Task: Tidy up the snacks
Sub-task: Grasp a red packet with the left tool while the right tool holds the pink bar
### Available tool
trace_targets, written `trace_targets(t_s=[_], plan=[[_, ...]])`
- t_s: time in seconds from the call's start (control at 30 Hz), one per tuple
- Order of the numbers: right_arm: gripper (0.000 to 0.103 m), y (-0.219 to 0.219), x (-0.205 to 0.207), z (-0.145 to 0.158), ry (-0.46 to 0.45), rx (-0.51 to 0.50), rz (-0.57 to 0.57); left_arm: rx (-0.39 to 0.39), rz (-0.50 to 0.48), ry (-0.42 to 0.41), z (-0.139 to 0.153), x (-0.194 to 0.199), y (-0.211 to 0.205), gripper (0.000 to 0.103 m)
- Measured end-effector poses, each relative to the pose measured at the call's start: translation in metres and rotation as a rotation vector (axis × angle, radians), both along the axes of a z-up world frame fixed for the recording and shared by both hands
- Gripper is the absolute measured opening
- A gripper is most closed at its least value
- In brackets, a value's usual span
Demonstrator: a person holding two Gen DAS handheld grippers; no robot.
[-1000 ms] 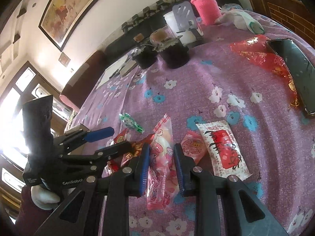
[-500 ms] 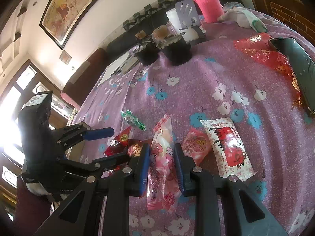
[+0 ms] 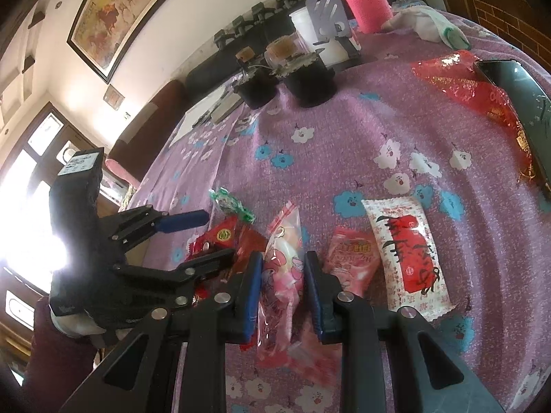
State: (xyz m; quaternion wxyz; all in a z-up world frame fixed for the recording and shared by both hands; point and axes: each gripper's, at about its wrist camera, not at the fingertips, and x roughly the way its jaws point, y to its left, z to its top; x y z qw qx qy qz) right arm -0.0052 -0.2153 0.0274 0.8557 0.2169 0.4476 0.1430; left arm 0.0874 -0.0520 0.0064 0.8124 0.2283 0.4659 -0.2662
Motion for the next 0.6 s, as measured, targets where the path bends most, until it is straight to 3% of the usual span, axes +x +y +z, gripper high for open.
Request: trace_targets(t_s=[0.07,0.1,0.23,0.43,0.6], plan=[[0.026,0.000,0.000,0.001,-0.003,-0.003,0.003,-0.021,0.008,0.032,0.002,-0.004,-0.002,0.035],[0.025,0.001,-0.001,0.001,-0.005,-0.004,0.003,-0.013,0.012,0.034,0.003,-0.008,-0.005,0.016],[0.025,0.001,-0.003,0.004,-0.023,-0.008,0.004,0.000,0.030,0.014,0.007,-0.021,-0.008,0.015],[0.025,-0.007,-0.009,0.016,-0.084,0.025,-0.017,-0.130,0.104,0.024,0.031,-0.037,0.013,0.015],[0.025,-0.013,-0.009,0.018,-0.101,0.041,-0.031,-0.297,0.200,-0.019,0.071,-0.060,0.053,0.015]])
